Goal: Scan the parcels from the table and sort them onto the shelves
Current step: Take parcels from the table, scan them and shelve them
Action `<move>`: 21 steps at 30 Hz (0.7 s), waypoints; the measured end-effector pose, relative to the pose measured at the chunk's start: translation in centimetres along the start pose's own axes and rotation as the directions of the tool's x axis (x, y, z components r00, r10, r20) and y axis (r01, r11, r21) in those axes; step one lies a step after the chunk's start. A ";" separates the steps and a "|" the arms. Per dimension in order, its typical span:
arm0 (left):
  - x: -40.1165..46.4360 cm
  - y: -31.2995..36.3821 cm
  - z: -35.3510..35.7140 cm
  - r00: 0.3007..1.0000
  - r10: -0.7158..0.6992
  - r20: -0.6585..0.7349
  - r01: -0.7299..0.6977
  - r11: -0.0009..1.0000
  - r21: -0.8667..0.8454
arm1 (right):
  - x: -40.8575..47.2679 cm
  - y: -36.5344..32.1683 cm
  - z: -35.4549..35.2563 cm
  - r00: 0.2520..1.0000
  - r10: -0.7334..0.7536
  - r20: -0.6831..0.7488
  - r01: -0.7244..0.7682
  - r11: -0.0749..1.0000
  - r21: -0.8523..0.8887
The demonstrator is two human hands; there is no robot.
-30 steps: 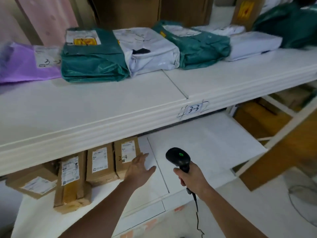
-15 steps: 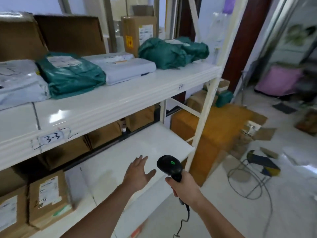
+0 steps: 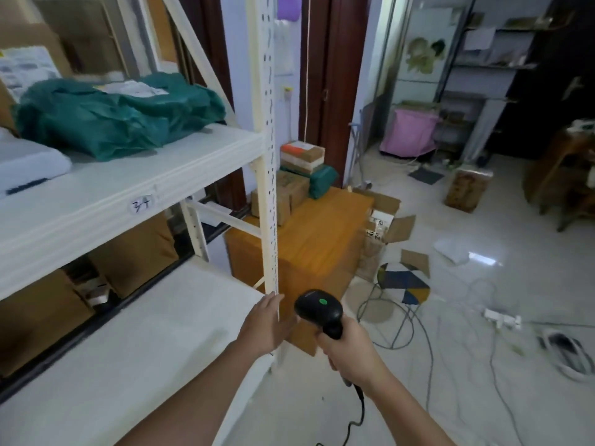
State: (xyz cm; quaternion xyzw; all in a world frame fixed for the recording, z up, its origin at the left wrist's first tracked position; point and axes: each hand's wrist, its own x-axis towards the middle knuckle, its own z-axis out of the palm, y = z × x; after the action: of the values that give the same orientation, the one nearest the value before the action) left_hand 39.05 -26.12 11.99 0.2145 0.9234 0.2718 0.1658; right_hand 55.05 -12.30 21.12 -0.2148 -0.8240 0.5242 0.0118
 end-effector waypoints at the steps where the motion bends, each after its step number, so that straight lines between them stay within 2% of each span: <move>1: 1.8 0.5 0.7 0.999 -0.008 0.036 0.008 1.000 -0.003 | 1.2 0.4 -1.0 1.000 0.012 -0.015 -0.011 1.000 0.015; 3: 6.3 0.6 2.5 0.994 0.000 0.109 -0.001 1.000 0.013 | 4.0 1.2 -2.8 0.998 0.052 -0.031 -0.052 0.999 0.015; 7: 16.9 -0.8 6.9 0.986 0.079 0.146 -0.089 0.994 0.068 | 9.9 2.3 -6.2 0.993 0.099 -0.066 -0.100 0.995 -0.011; 11: 19.5 7.3 2.9 0.972 0.127 0.199 -0.147 0.985 0.090 | 15.0 2.1 -9.9 0.986 0.132 -0.107 -0.136 0.990 -0.032; 13: 22.9 9.3 2.4 0.971 0.127 0.203 -0.154 0.981 0.122 | 17.4 1.8 -12.1 0.983 0.112 -0.146 -0.122 0.991 -0.061; 16: 28.6 12.0 2.4 0.972 0.118 0.203 -0.130 0.991 0.043 | 21.0 1.4 -15.8 0.978 0.055 -0.203 -0.087 0.984 -0.153; 21: 37.1 15.9 2.0 0.980 0.085 0.181 -0.101 0.991 0.082 | 28.4 1.4 -21.3 0.977 0.006 -0.214 -0.048 0.981 -0.189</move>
State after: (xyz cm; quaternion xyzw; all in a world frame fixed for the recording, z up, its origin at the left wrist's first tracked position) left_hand 13.09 4.86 12.44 0.2881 0.9053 0.2171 0.2242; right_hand 34.95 16.88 23.58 -0.2809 -0.8619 0.4161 0.0716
